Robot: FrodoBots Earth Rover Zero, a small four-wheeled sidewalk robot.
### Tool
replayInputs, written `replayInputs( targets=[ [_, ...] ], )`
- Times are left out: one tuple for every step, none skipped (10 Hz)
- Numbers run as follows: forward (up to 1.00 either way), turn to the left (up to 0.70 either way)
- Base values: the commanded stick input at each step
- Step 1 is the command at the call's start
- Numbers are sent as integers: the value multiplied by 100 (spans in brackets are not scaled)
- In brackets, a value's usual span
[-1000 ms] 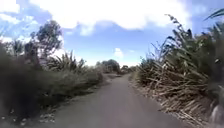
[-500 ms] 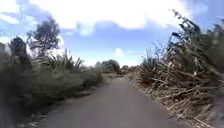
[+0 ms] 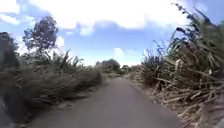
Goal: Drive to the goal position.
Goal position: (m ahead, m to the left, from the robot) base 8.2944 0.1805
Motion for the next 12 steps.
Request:
replayInputs(
  targets=[
    [70,0],
    [70,0],
    [70,0],
    [70,0],
    [70,0],
    [70,0],
    [70,0],
    [70,0],
    [70,0],
    [70,0],
    [70,0],
    [70,0]
  ],
)
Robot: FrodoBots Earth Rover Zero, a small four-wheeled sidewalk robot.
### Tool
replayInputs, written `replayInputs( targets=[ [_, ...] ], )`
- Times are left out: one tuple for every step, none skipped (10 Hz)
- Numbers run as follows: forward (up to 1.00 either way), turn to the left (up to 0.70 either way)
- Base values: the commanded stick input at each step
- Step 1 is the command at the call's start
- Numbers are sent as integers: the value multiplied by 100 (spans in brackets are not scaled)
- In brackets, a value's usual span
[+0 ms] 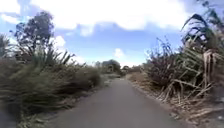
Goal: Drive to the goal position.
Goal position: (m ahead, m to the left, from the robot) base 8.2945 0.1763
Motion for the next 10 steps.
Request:
replayInputs(
  targets=[
    [70,0],
    [70,0],
    [70,0],
    [70,0],
    [70,0],
    [70,0],
    [70,0],
    [70,0],
    [70,0],
    [70,-23]
  ],
)
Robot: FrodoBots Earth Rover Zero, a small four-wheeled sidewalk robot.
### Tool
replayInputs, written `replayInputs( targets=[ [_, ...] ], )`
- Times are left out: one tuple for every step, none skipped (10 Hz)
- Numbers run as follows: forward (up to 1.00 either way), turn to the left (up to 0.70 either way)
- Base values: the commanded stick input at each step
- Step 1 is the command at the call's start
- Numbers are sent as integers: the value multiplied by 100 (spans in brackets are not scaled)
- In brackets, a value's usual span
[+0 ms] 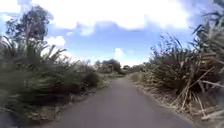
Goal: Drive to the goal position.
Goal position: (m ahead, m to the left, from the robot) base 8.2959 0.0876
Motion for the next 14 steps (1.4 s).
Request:
replayInputs(
  targets=[
    [70,-10],
    [70,0],
    [70,0],
    [70,0],
    [70,0],
    [70,0],
    [70,0],
    [70,0],
    [70,0],
    [70,0],
    [70,0],
    [70,0],
    [70,0],
    [70,0]
  ],
)
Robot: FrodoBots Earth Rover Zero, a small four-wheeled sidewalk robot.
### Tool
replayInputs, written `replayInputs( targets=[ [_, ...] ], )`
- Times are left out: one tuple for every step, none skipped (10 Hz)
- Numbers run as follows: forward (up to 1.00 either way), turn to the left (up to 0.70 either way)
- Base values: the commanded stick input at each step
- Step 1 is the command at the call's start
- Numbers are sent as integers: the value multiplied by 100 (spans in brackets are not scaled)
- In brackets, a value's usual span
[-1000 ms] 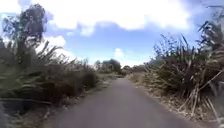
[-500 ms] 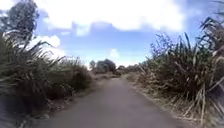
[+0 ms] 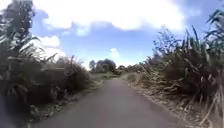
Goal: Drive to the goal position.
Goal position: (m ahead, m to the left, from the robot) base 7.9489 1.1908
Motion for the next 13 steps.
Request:
replayInputs(
  targets=[
    [70,0],
    [70,0],
    [74,0],
    [79,0],
    [85,0],
    [85,0],
    [85,0],
    [85,0],
    [85,0],
    [85,0],
    [85,0],
    [85,0],
    [85,0]
  ],
)
